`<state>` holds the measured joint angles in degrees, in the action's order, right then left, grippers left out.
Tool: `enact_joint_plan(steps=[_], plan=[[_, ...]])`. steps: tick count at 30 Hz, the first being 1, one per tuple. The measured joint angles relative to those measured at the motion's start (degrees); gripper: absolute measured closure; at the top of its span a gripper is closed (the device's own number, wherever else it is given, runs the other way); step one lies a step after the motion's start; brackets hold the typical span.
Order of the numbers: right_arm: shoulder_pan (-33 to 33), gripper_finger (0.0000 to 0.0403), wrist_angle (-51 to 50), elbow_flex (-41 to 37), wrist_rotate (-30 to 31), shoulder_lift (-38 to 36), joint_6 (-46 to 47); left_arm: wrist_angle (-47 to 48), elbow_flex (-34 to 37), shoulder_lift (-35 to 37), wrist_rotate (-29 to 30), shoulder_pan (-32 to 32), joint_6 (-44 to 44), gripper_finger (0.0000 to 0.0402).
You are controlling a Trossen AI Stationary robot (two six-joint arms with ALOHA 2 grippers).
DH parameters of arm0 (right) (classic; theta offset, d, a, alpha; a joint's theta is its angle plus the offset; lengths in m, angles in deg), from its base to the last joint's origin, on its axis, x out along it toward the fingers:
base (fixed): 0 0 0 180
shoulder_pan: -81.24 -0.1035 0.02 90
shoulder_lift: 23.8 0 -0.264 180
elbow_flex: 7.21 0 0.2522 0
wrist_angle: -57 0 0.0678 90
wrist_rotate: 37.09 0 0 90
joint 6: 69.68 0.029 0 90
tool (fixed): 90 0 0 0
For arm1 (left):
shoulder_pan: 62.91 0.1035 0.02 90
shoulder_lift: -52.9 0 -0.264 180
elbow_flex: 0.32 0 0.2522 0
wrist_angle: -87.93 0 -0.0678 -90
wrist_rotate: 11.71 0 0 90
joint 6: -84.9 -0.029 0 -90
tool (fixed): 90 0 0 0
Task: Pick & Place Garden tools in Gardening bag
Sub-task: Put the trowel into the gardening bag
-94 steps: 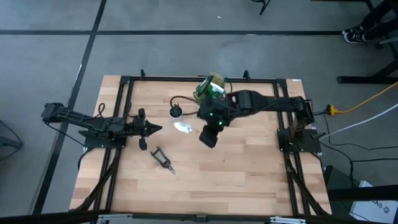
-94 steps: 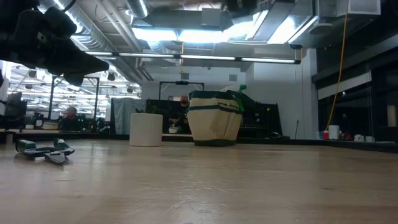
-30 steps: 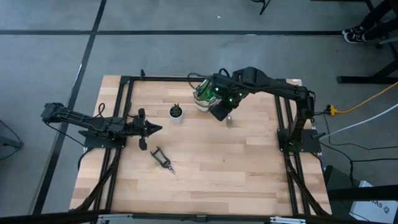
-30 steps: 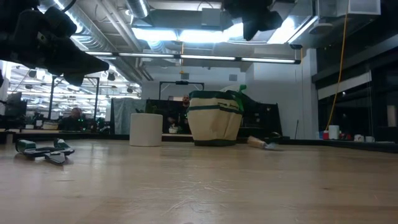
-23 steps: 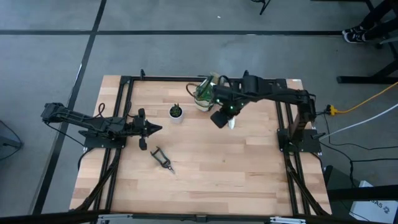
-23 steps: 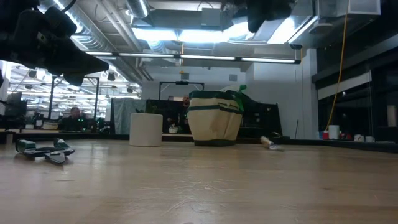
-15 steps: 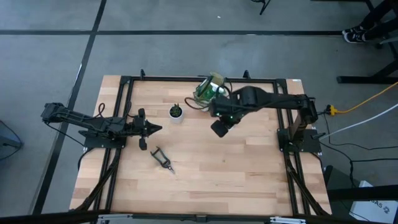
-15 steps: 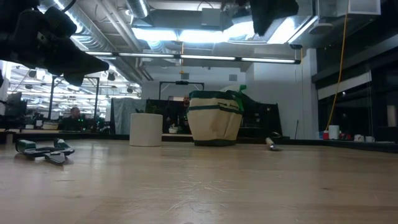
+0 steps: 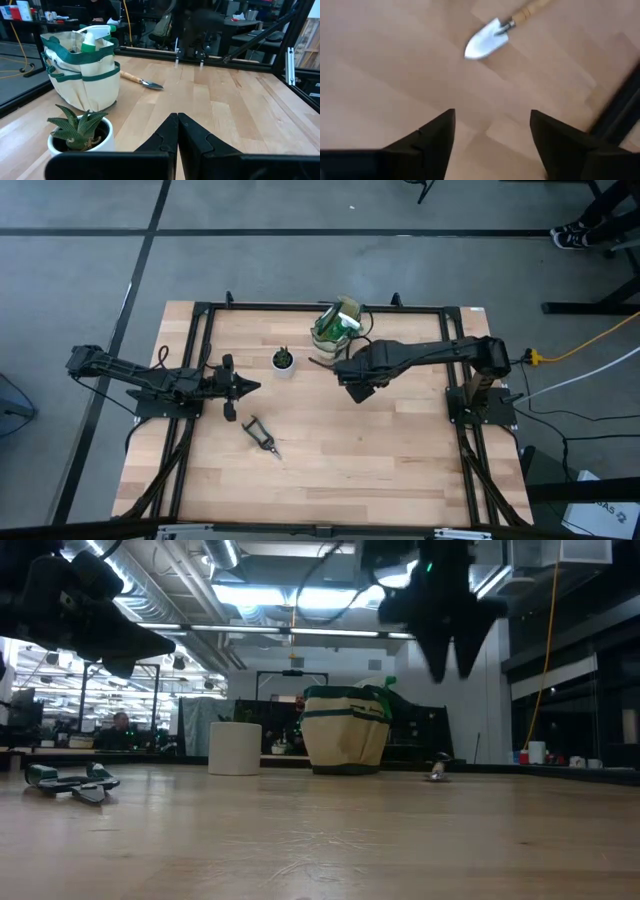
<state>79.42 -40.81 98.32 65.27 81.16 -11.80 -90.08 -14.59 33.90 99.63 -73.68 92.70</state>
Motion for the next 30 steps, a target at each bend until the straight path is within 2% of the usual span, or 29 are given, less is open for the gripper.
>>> enact_joint_plan(steps=[5,9,13,20,24,30], plan=[[4.0,0.0135,12.9,-6.9,-0.4,0.0,-0.5,0.0,0.0,0.0,0.0,0.0,0.0,0.0398],[7.8,0.0135,21.1,-12.1,-3.3,0.0,-0.7,0.0,0.0,0.0,0.0,0.0,0.0,0.0398],[10.4,0.0135,21.8,-15.1,-3.0,0.0,1.7,0.0,0.0,0.0,0.0,0.0,0.0,0.0398],[14.3,0.0135,30.2,-17.6,-3.6,0.0,0.3,0.0,0.0,0.0,0.0,0.0,0.0,0.0398],[17.3,0.0135,30.0,-17.6,-3.6,-0.1,-2.0,0.0,0.0,0.0,0.0,0.0,0.0,0.0398],[21.6,0.0135,27.6,-17.6,-4.0,-1.2,0.0,0.0,0.0,0.0,0.0,0.0,0.0,0.0398]])
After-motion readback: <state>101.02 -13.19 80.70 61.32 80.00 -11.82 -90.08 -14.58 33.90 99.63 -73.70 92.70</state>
